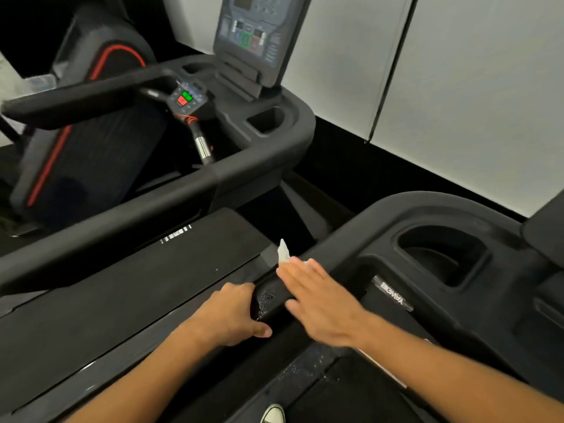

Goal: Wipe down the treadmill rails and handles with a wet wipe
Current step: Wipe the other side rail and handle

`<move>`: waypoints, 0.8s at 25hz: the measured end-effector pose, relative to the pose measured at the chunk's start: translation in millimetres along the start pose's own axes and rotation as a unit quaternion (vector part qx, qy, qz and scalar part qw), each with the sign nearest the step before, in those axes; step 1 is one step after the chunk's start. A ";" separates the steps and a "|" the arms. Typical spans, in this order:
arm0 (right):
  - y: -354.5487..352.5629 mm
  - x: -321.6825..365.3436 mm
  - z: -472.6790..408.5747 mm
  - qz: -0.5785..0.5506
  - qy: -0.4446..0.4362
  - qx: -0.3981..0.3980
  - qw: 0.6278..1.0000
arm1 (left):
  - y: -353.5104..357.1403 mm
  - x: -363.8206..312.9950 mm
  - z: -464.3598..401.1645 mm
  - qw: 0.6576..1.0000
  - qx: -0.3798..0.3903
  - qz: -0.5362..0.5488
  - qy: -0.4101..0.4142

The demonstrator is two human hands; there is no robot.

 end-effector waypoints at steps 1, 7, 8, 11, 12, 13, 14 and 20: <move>-6.8 -23.0 -2.0 0.020 0.008 0.001 1.000 | 1.8 2.9 2.3 1.000 -0.009 0.001 -0.005; -31.3 -115.6 0.9 -0.031 0.206 -0.045 0.977 | 6.6 4.1 2.6 1.000 -0.020 0.012 -0.013; -28.2 -84.6 -4.2 -0.041 0.191 -0.057 0.979 | 5.3 3.2 1.9 1.000 -0.016 0.004 -0.014; 7.7 32.3 -3.0 -0.126 0.080 -0.022 0.989 | 0.7 -0.9 0.0 1.000 -0.018 -0.009 -0.006; 14.1 49.3 1.3 -0.143 0.056 -0.013 0.988 | 0.9 -1.6 1.1 1.000 -0.019 0.005 -0.003; 11.7 48.6 3.3 -0.133 0.029 -0.001 0.991 | 1.5 -1.2 3.7 1.000 -0.022 0.021 -0.004; 4.7 34.6 3.7 -0.108 0.002 0.006 0.994 | 2.6 1.0 7.9 0.999 -0.027 0.033 -0.009; -16.3 -62.8 5.8 -0.064 0.156 -0.016 0.986 | 12.9 46.7 54.3 0.993 -0.088 -0.001 -0.079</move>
Point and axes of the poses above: each hand's wrist, its own z-axis away from the middle knuckle, its own y-axis out of the palm, x = y × z, the point moved 4 cm from there along -z, towards the middle knuckle, and after that the axes turned 2 degrees about -z, right-handed, at the moved point
